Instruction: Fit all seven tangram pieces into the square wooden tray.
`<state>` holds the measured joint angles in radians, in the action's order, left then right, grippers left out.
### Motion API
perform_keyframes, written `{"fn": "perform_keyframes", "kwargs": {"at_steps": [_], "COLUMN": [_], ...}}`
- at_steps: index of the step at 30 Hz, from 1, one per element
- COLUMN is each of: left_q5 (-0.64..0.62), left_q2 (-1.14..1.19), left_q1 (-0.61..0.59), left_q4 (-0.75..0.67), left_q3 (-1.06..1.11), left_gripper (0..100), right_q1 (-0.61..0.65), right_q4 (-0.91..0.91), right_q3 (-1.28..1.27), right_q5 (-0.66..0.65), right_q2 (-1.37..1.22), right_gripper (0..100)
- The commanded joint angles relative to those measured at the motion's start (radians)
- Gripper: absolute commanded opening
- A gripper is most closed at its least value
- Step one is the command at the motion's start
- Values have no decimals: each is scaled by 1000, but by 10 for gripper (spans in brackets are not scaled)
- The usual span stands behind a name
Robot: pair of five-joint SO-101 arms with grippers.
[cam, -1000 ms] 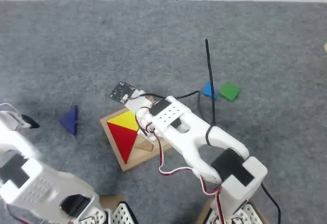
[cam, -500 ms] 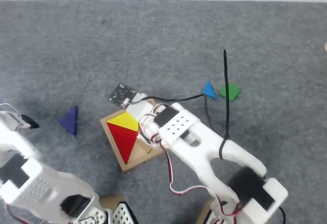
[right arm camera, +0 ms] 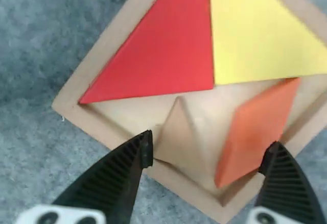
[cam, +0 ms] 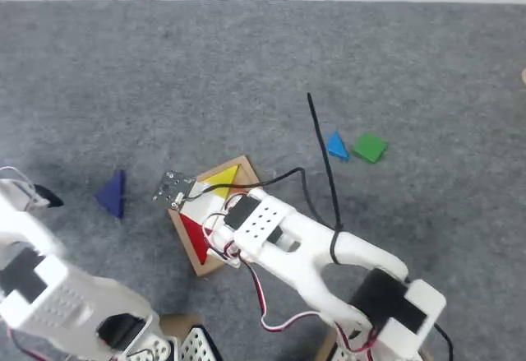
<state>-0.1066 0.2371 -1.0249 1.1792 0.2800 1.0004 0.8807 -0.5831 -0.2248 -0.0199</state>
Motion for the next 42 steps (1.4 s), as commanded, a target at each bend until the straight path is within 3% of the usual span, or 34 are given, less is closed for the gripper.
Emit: {"fn": "perform_keyframes", "kwargs": {"at_steps": [1,11,18,27,34,42], "left_q5": [9,9,9,9,9,9], "left_q2": [-64,-64,-64,-63,-60,-60], "left_q1": [11,11,11,21,21,21], "left_q4": [-12,-11,-11,-11,-14,-15], "left_q3": [-5,-5,-5,-4,-4,-4], "left_gripper": [265,265,265,265,265,265], "right_q1": [-5,-222,-237,-254,-308,-288], "right_q4": [-16,-12,-7,214,228,-31], "right_q3": [37,224,368,601,442,17], "right_q5": [-23,-118,-132,-150,-150,-152], "right_q2": [-15,-188,-268,-283,-56,93], "right_gripper": [335,335,335,335,335,335]}}
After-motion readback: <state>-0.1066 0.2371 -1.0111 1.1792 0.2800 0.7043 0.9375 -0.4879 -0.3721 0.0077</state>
